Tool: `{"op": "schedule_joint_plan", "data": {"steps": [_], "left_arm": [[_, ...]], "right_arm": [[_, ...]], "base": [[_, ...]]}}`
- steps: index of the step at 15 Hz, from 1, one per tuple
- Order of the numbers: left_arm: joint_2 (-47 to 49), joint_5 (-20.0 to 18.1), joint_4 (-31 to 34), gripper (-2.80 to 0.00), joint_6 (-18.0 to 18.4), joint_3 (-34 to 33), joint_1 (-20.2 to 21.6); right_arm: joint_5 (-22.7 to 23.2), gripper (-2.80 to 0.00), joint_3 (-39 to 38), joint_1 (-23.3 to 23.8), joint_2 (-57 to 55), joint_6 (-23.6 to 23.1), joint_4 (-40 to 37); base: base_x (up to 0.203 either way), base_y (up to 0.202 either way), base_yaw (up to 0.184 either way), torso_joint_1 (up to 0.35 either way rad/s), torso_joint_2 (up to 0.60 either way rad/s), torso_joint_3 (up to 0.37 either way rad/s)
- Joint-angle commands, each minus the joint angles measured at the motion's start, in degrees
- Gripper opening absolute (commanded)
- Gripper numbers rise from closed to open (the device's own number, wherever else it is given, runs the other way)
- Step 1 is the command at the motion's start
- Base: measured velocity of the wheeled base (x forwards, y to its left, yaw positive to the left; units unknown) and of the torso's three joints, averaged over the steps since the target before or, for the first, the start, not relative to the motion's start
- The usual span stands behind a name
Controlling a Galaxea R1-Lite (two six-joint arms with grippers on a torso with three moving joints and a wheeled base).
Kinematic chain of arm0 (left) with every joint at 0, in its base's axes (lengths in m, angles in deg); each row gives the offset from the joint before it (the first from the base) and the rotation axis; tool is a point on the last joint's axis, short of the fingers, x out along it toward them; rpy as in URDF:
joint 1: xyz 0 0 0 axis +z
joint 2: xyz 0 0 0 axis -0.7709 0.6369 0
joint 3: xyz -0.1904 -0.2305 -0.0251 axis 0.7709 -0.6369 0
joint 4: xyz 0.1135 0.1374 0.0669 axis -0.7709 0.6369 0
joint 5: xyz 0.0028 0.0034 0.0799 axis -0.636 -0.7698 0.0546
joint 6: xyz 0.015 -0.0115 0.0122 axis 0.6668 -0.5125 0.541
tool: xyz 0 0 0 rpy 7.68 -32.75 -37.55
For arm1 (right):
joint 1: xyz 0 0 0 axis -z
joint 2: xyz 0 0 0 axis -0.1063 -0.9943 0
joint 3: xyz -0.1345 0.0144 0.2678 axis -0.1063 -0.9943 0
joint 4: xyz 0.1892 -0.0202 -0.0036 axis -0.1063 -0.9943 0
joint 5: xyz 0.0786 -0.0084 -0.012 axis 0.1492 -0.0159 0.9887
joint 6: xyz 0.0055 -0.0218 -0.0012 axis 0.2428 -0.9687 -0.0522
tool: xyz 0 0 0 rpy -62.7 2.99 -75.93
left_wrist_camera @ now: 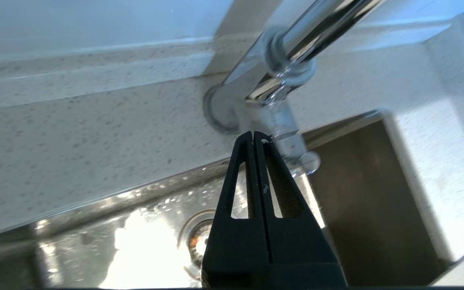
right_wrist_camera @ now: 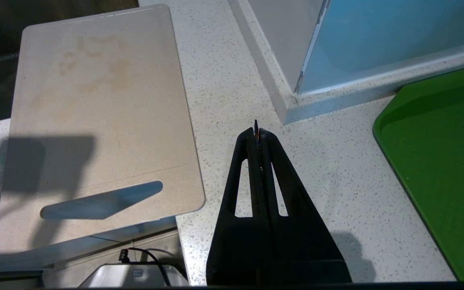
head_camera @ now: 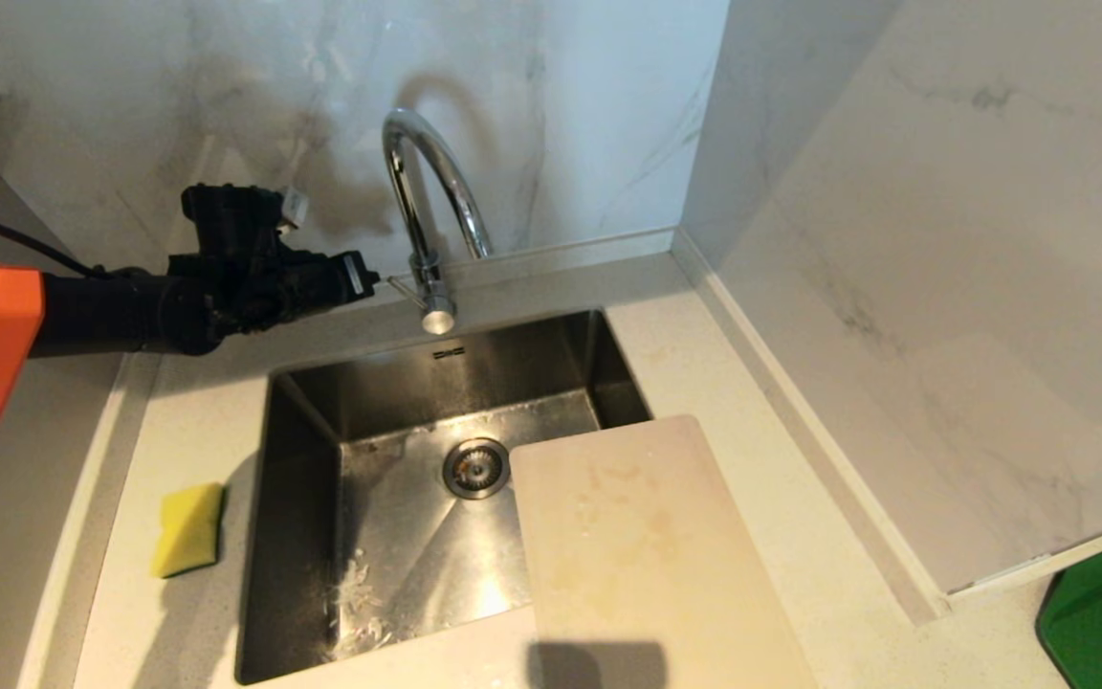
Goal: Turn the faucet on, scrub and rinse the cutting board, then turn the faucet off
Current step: Turn on the tap
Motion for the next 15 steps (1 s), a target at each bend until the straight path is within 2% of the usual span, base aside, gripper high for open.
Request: {"op": "schedule_joint_plan", "data": {"steps": [1,7,15], "left_arm": [[0.41,-0.04,-0.19,-2.80,-0.76,0.80,-0.42],[0.23,-0.04,-2.37,-2.80,-4.15,0.29,-1.02],[2.05,-0.13,-3.97,-2.80,-5.03,2.10,-1.72]], "right_arm": [[0.00,-2.80,-0.05,0.01,0.00,0.00,0.02],[0.00,-2.80,-0.07,0.00,0.07,0.00,-0.01],[0.00,-2.80,-0.04,0.00,0.01,-0.04,-0.02]], "base": [[0.000,0.000,0.000,0.000,0.00,0.000],[0.000,0.000,0.000,0.000,0.00,0.000],[0.000,0.000,0.000,0.000,0.00,0.000]]}}
